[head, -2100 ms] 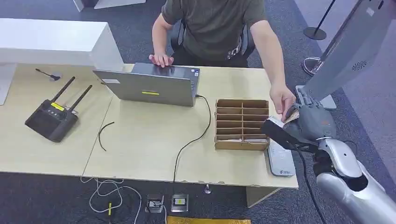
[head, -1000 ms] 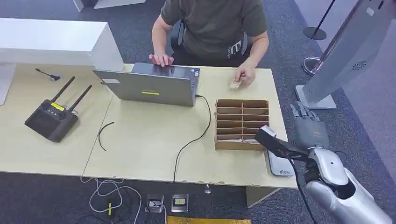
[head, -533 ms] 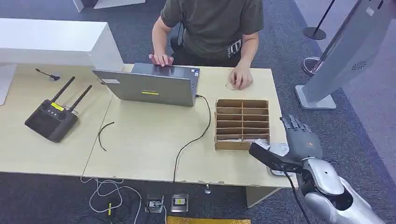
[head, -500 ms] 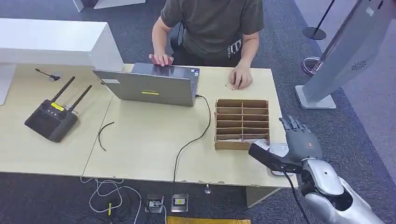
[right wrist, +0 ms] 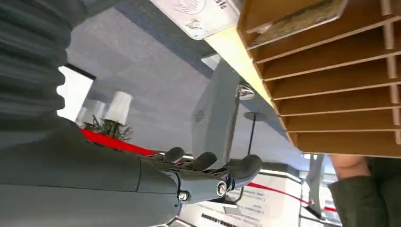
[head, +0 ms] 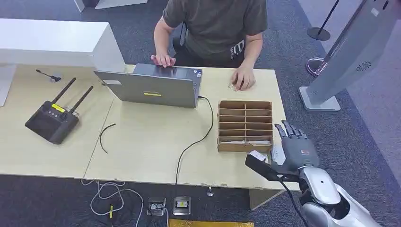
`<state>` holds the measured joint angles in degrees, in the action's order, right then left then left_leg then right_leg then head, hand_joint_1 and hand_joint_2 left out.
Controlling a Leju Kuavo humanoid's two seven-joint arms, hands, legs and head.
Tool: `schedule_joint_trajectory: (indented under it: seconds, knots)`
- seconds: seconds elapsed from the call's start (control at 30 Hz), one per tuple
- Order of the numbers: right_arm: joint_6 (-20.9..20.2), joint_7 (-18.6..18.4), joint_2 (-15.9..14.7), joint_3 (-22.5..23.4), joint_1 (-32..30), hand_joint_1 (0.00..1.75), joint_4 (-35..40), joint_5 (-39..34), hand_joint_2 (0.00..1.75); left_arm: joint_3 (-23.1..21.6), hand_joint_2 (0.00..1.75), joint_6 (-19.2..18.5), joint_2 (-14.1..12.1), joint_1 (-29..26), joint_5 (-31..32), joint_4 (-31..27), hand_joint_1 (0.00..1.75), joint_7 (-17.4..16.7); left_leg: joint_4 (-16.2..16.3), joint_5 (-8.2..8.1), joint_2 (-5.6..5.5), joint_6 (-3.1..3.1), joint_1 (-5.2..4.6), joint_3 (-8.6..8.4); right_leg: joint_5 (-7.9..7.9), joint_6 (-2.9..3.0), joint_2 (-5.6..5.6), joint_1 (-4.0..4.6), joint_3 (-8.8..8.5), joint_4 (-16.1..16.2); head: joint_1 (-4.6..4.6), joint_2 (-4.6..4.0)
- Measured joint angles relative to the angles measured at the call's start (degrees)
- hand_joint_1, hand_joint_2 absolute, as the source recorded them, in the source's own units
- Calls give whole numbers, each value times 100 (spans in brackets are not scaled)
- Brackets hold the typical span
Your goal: Pass the card to the sensor for recognition and then transmit it.
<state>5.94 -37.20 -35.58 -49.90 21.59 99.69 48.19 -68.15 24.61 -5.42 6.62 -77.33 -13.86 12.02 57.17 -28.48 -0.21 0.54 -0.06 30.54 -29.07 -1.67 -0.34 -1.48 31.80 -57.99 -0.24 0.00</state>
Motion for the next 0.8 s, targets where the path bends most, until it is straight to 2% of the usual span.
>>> schedule_joint_trajectory:
  seconds: [0.1,0.47,0.73,0.8]
  knots:
    - [134,53,29,-75,7,0,-40,48,175,0,0,0,0,0,7,0,0,-7,0,0,0,0,0,0,0,0,-1,0,0,0,0,0]
    - [206,77,107,-313,33,0,-171,57,175,0,0,0,0,0,11,0,0,-11,0,0,0,0,0,1,0,0,-1,0,0,0,0,0]
    - [685,282,203,-418,45,0,-361,85,175,0,0,55,0,0,-2,0,0,-15,0,0,0,0,0,2,0,0,-1,0,0,0,0,0]
    - [685,282,203,-418,45,0,-361,85,175,0,0,55,0,0,-2,0,0,-15,0,0,0,0,0,2,0,0,-1,0,0,0,0,0]
